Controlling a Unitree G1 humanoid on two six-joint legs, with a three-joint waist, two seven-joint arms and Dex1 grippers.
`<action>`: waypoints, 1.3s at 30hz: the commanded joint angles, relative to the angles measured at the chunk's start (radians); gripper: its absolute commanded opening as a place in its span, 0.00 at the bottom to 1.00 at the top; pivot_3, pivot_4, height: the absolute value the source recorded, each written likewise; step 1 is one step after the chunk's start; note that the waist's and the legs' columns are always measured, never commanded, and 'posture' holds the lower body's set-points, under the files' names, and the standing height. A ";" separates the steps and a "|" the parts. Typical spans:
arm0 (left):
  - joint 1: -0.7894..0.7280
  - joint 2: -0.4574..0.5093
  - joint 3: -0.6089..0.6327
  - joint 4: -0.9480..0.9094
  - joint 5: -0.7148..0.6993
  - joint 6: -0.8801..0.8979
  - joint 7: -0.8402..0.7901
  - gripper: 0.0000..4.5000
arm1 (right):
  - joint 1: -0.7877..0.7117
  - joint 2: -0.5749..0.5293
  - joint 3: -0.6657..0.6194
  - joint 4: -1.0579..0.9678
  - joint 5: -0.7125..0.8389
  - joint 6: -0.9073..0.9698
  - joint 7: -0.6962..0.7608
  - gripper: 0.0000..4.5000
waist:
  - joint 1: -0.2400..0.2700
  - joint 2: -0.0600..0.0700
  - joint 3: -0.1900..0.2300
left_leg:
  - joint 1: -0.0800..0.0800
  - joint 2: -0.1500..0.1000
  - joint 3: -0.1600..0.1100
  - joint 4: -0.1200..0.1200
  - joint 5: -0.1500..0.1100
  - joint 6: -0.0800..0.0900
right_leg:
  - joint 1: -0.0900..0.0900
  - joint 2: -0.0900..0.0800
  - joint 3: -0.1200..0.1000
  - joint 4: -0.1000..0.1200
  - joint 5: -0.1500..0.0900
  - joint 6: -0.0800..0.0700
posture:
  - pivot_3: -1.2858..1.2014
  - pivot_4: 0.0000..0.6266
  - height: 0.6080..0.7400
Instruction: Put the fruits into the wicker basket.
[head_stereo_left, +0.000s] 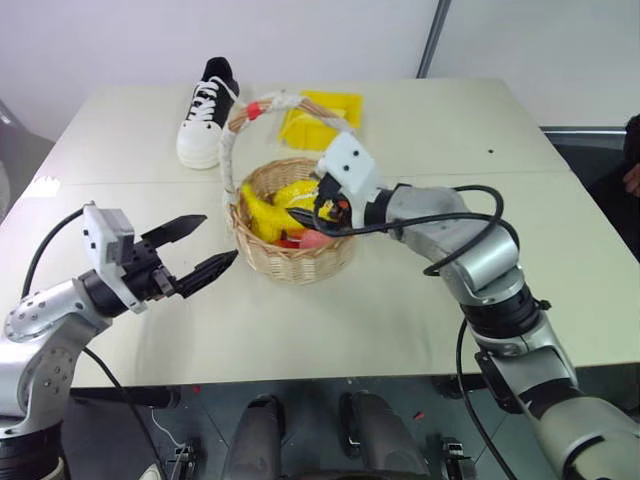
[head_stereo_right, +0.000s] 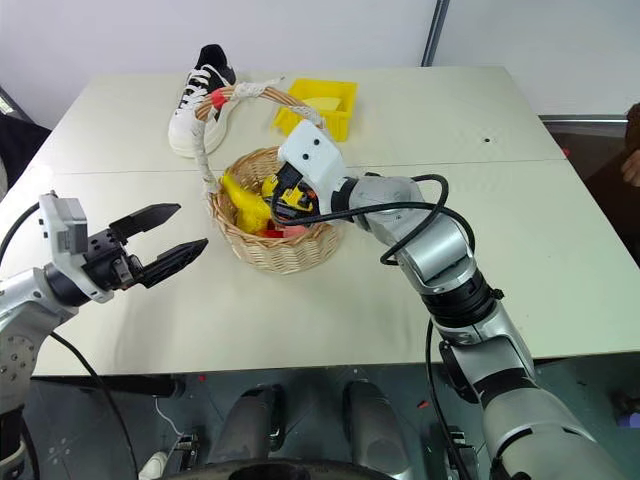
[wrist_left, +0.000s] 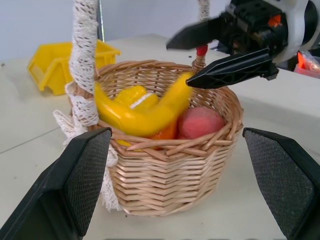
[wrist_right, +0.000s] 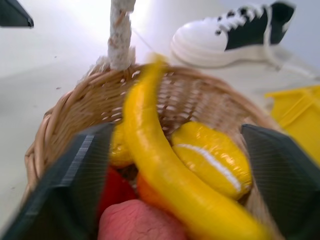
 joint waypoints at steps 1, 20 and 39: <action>-0.004 -0.010 0.011 -0.049 -0.040 -0.006 0.013 1.00 | 0.101 -0.065 -0.100 -0.188 0.096 -0.051 0.102 0.99 | 0.007 -0.001 0.000 | 0.000 0.000 0.000 0.000 0.000 0.000 | 0.000 0.000 0.000 0.000 -0.001 0.001 | 0.52 0.24 1.00; -0.084 -0.032 -0.091 -0.038 -0.043 -0.013 0.013 1.00 | 0.114 0.059 -0.308 0.222 0.127 -0.203 -0.014 0.81 | -0.023 -0.001 0.000 | 0.002 0.000 0.000 -0.001 0.000 0.001 | 0.001 0.001 0.000 0.000 0.000 0.001 | 0.52 0.24 1.00; -0.161 -0.051 -0.169 0.014 -0.020 -0.025 -0.022 1.00 | 0.261 -0.196 -0.681 0.191 0.133 -0.246 -0.111 0.01 | -0.001 -0.001 0.000 | 0.001 -0.001 0.000 -0.001 -0.001 0.001 | 0.001 0.001 0.001 -0.001 -0.001 0.002 | 0.52 0.24 1.00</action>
